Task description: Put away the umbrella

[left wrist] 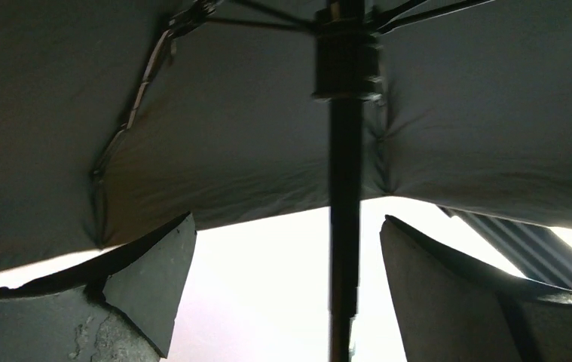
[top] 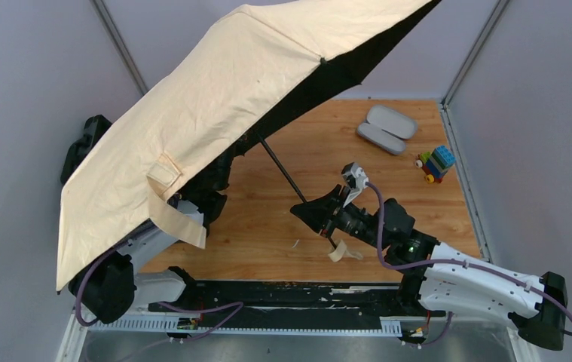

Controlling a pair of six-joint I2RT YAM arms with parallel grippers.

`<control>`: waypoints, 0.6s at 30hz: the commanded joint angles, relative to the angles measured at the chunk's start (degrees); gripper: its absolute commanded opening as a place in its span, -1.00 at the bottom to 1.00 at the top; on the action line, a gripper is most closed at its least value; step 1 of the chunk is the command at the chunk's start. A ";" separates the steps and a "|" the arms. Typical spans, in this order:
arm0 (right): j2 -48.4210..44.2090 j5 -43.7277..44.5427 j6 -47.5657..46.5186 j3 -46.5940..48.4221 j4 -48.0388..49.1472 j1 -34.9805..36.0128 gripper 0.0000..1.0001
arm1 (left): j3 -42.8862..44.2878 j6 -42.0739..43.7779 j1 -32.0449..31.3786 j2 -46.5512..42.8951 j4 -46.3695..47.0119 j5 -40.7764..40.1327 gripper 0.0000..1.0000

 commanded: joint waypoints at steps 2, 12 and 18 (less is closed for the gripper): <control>-1.80 5.17 5.31 -2.93 13.05 0.37 -1.00 | 0.95 -4.04 0.30 4.06 11.45 -1.91 1.00; 0.69 19.13 7.96 -6.17 26.29 0.34 -1.00 | 3.80 -0.99 -1.59 4.77 -4.11 3.11 0.99; 3.62 19.23 8.01 -3.64 33.03 0.02 -1.00 | 2.01 -2.11 -2.22 3.33 -5.33 0.10 1.00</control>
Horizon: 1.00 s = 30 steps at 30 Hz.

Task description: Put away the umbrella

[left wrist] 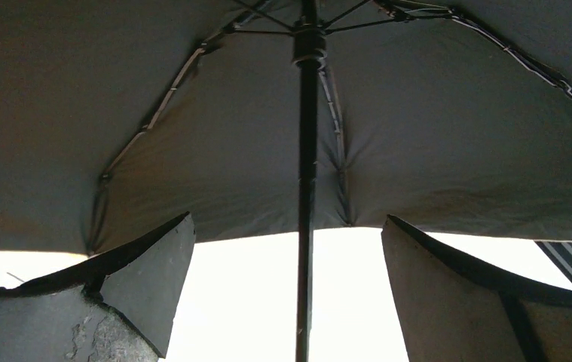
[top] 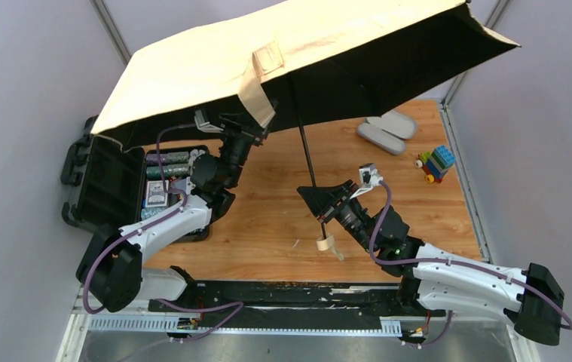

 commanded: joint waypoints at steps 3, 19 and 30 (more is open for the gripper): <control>0.29 0.59 0.97 4.15 16.67 -0.15 -1.00 | 2.17 1.75 -0.29 -1.78 0.67 -5.47 1.00; -0.85 -4.62 6.55 6.17 12.60 -0.06 -1.00 | 23.10 1.85 -0.58 17.17 10.55 1.47 1.00; -2.39 -5.93 9.16 2.32 11.38 0.01 -1.00 | 25.15 4.64 -0.69 17.74 9.79 -0.29 1.00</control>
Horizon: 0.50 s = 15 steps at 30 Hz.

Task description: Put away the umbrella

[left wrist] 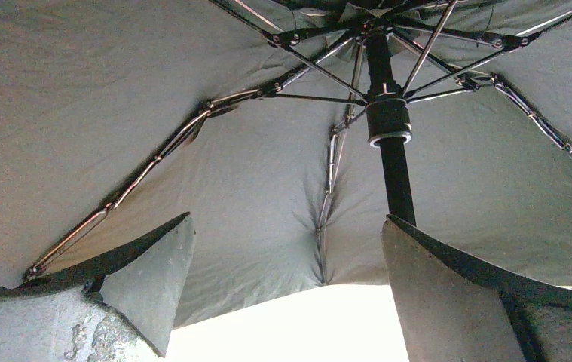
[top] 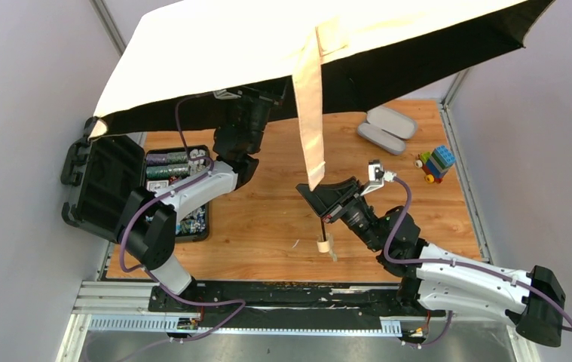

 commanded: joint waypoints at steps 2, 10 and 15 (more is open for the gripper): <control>-2.55 -1.32 0.29 0.20 2.88 0.20 -1.00 | 3.65 2.45 -0.32 -0.93 2.98 0.27 1.00; -3.68 -0.41 0.01 -0.04 1.02 0.21 -1.00 | 2.75 3.54 -0.32 -1.56 4.17 1.29 1.00; -3.02 -2.37 -0.29 1.74 -3.00 0.23 -1.00 | 3.98 4.98 -0.32 -2.37 1.21 1.42 1.00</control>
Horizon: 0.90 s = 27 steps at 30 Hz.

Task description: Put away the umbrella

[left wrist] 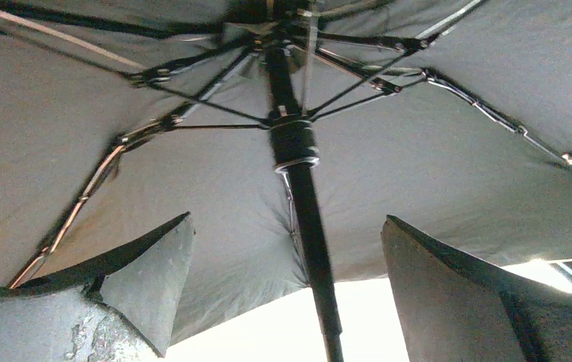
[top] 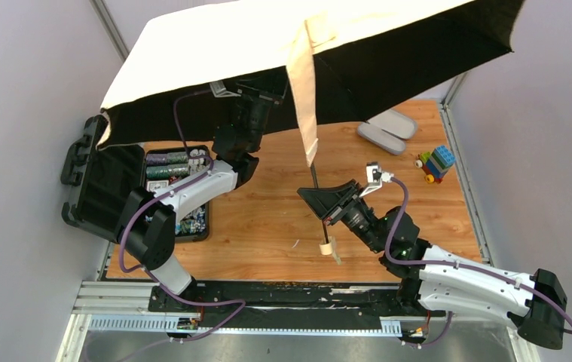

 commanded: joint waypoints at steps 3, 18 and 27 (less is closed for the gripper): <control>-0.74 -3.29 -0.38 1.70 2.14 0.23 -1.00 | 3.57 2.59 -0.31 -2.42 -0.75 -0.70 1.00; -2.20 -3.06 -0.05 0.98 1.18 1.05 -1.00 | -0.92 -1.96 -0.24 -5.58 -0.16 -9.17 0.79; -1.90 -2.94 -0.16 1.00 1.26 1.59 -1.00 | -1.10 -1.92 -0.24 -6.50 -1.90 -10.59 0.49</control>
